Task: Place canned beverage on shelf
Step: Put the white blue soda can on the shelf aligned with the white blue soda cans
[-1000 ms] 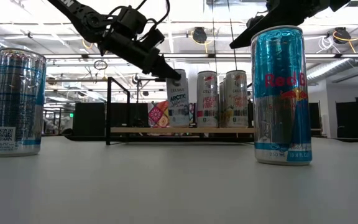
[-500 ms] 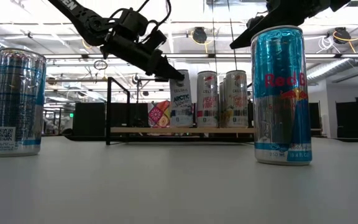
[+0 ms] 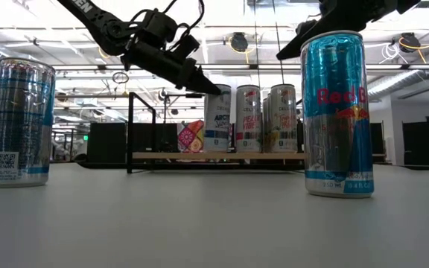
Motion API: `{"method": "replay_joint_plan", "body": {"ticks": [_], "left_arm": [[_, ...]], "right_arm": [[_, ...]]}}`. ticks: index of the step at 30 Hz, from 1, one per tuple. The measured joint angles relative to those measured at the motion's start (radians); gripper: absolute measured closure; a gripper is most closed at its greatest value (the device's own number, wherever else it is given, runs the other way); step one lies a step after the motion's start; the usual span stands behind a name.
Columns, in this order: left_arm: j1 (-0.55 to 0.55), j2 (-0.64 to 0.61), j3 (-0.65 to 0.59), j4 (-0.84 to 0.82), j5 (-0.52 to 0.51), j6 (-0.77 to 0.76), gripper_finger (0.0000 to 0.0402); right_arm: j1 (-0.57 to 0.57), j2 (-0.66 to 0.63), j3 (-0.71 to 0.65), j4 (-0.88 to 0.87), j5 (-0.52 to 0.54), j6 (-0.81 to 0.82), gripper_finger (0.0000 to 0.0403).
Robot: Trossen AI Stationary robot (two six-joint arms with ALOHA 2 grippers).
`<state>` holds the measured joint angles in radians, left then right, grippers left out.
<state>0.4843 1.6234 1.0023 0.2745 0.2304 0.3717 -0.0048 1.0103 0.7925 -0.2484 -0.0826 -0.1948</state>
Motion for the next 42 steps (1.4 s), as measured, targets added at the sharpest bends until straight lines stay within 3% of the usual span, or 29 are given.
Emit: {"method": "replay_joint_plan", "body": {"ticks": [20,28,34,42], "left_arm": [[-0.019,-0.052,-0.001,-0.011,-0.059,0.007,0.0109],[-0.062,-0.144,-0.002,-0.1,-0.191,-0.006,0.0109],[-0.151,-0.17,-0.002,-0.213,-0.28,-0.128,0.0109],[-0.277,-0.158,-0.152,0.004,-0.397,-0.188,0.0123]], "right_arm": [[0.0,0.0,0.0,-0.021,0.0,0.022,0.0124],[0.0,0.0,0.0,-0.023,0.0,0.023,0.0124],[0.0,0.0,0.0,-0.027,-0.001,0.026,0.0124],[0.0,0.0,0.0,-0.026,0.0,0.026,0.0124]]}}
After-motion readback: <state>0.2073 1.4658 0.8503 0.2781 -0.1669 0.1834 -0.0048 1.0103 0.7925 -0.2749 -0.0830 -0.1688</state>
